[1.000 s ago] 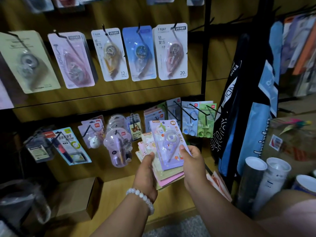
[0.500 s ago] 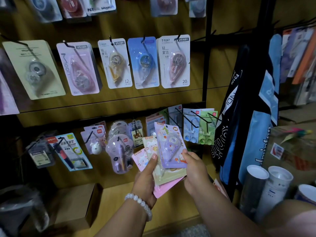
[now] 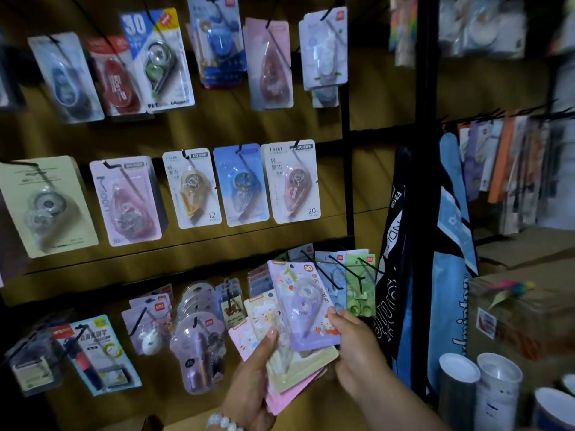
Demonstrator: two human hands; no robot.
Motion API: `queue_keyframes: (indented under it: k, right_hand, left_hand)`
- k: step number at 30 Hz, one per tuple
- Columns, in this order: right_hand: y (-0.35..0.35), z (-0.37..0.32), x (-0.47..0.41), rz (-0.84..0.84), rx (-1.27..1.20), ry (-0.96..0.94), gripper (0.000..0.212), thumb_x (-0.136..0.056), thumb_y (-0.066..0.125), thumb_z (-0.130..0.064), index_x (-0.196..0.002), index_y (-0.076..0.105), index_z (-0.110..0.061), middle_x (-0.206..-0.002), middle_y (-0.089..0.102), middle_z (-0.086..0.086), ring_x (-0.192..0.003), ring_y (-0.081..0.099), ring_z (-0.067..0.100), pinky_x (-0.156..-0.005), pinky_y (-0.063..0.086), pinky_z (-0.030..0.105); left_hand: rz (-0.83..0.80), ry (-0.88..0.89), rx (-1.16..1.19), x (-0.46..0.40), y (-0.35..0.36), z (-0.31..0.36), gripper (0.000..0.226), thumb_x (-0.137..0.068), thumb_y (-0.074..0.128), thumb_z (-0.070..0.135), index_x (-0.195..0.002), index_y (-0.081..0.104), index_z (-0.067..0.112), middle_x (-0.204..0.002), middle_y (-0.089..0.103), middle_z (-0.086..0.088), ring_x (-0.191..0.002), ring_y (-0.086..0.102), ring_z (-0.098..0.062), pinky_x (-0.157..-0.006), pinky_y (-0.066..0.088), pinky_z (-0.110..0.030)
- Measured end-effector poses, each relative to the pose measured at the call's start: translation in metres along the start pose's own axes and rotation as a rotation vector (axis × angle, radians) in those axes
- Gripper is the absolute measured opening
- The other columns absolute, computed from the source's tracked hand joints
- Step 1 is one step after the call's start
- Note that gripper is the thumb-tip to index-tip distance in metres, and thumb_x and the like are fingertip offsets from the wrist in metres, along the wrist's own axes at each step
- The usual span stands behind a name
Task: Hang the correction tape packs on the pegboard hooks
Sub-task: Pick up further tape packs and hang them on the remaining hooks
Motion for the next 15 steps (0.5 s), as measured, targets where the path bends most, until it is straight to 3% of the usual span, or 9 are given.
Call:
queue_keyframes:
  k: [2, 5, 7, 11, 15]
  right_hand:
    - [-0.001, -0.013, 0.0, -0.004, -0.022, -0.023, 0.03, -0.095, 0.057, -0.015, -0.122, 0.059, -0.001, -0.115, 0.064, 0.015, -0.109, 0.059, 0.033, -0.101, 0.041, 0.045]
    - [-0.003, -0.043, 0.003, -0.007, 0.015, -0.168, 0.019, -0.096, 0.055, -0.014, -0.099, 0.062, 0.003, -0.092, 0.066, 0.015, -0.086, 0.06, 0.028, -0.08, 0.043, 0.039]
    - [-0.004, -0.071, 0.004, 0.02, 0.049, -0.304, 0.022, -0.097, 0.054, -0.017, -0.092, 0.059, 0.004, -0.081, 0.061, 0.011, -0.074, 0.055, 0.023, -0.07, 0.043, 0.034]
    - [0.004, -0.145, 0.001, 0.116, 0.121, -0.555, 0.023, -0.1, 0.047, -0.021, -0.079, 0.055, -0.015, -0.067, 0.053, 0.002, -0.047, 0.043, 0.011, -0.04, 0.035, 0.02]
    - [0.014, -0.198, -0.019, 0.155, 0.134, -0.659, 0.019, -0.101, 0.046, -0.028, -0.092, 0.054, -0.014, -0.076, 0.053, 0.001, -0.047, 0.043, 0.012, -0.043, 0.037, 0.023]
  left_hand:
    - [0.0, -0.004, -0.054, 0.003, 0.008, 0.005, 0.04, -0.085, 0.066, 0.029, -0.118, 0.062, 0.007, -0.084, 0.073, -0.029, -0.076, 0.076, -0.032, -0.06, 0.061, -0.044]
    - [0.009, 0.028, -0.085, 0.002, 0.018, 0.01, 0.045, -0.081, 0.067, 0.027, -0.119, 0.061, 0.004, -0.08, 0.076, -0.022, -0.065, 0.075, -0.032, -0.047, 0.058, -0.033]
    - [0.037, 0.058, -0.097, 0.002, 0.022, 0.012, 0.053, -0.068, 0.071, 0.023, -0.117, 0.063, 0.003, -0.082, 0.075, -0.024, -0.062, 0.073, -0.036, -0.044, 0.056, -0.035]
    - [0.0, 0.027, -0.061, 0.007, 0.033, 0.014, 0.057, -0.062, 0.073, 0.019, -0.116, 0.065, 0.005, -0.097, 0.073, -0.028, -0.074, 0.073, -0.044, -0.054, 0.059, -0.046]
    - [-0.053, 0.032, -0.025, 0.012, 0.045, 0.021, 0.051, -0.067, 0.071, 0.016, -0.116, 0.065, 0.006, -0.097, 0.072, -0.031, -0.07, 0.071, -0.047, -0.049, 0.056, -0.05]
Point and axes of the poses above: each hand's wrist, its own x-axis away from the middle knuckle, its own y-axis out of the palm, z = x × y, the point moved 2 cm from there along -x, towards the middle knuckle
